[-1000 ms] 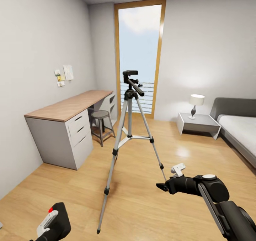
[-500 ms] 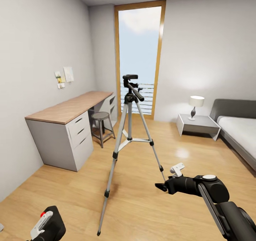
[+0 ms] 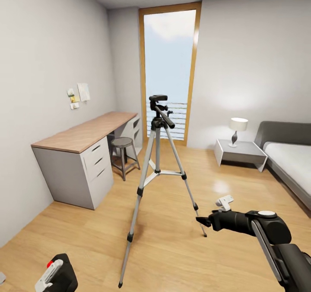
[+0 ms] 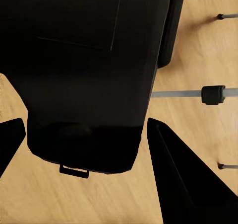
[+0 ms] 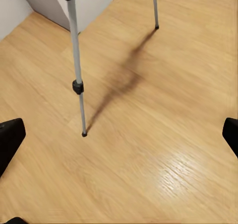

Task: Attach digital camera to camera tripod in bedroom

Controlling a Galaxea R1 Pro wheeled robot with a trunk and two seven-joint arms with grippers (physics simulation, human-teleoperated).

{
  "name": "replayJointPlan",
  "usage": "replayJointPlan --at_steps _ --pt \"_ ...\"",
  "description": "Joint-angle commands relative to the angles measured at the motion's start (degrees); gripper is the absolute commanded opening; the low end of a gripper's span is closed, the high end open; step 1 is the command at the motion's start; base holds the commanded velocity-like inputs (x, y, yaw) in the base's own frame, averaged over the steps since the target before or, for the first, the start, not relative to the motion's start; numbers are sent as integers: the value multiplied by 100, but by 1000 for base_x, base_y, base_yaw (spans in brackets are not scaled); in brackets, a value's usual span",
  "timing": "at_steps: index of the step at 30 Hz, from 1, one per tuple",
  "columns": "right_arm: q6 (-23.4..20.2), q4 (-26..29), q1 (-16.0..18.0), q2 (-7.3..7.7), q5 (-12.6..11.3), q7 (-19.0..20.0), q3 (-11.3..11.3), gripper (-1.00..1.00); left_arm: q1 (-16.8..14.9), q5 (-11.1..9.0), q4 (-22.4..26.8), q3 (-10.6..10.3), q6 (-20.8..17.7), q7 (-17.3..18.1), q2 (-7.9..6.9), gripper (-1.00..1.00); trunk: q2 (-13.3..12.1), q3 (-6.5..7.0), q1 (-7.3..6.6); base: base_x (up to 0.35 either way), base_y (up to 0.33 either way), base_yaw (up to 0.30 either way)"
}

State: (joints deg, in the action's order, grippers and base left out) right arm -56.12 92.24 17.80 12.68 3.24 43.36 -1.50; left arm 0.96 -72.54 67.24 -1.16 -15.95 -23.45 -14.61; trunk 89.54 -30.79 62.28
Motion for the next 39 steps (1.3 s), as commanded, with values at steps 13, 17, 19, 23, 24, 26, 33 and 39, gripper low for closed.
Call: replayJointPlan --at_steps 13,17,19,23,24,26,33,39 --pt "353 7 3 -71 31 370 -134 100 -549 -5 -551 27 -641 1220 -415 -100 -520 229 -286 0 0 -24" --pt "266 12 93 -125 28 362 -137 100 -649 -8 -1054 8 -747 1829 -444 -100 -680 301 -374 0 0 -55" --pt "260 12 159 -138 28 357 -140 100 -659 -11 -1105 3 -757 1898 -430 -100 -760 337 -418 0 0 -19" --pt "262 13 312 -155 23 351 -146 100 -670 -9 -1166 -1 -755 1978 -371 -100 -921 409 -506 0 0 -10" --pt "267 13 328 -157 22 351 -145 100 -672 -8 -1172 1 -737 1984 -349 -100 -961 426 -528 0 0 -4" --pt "274 13 350 -162 21 350 -143 100 -673 -4 -1181 3 -657 1991 -305 -100 -1041 462 -572 0 0 -6" --pt "302 14 376 -169 19 369 -136 100 -669 27 -1172 -19 -464 2034 -245 -100 -1322 586 -725 0 0 -75" --pt "311 14 388 -135 20 380 -157 100 -637 50 -1142 -21 -403 2049 -246 -100 -1562 683 -857 0 0 -201"
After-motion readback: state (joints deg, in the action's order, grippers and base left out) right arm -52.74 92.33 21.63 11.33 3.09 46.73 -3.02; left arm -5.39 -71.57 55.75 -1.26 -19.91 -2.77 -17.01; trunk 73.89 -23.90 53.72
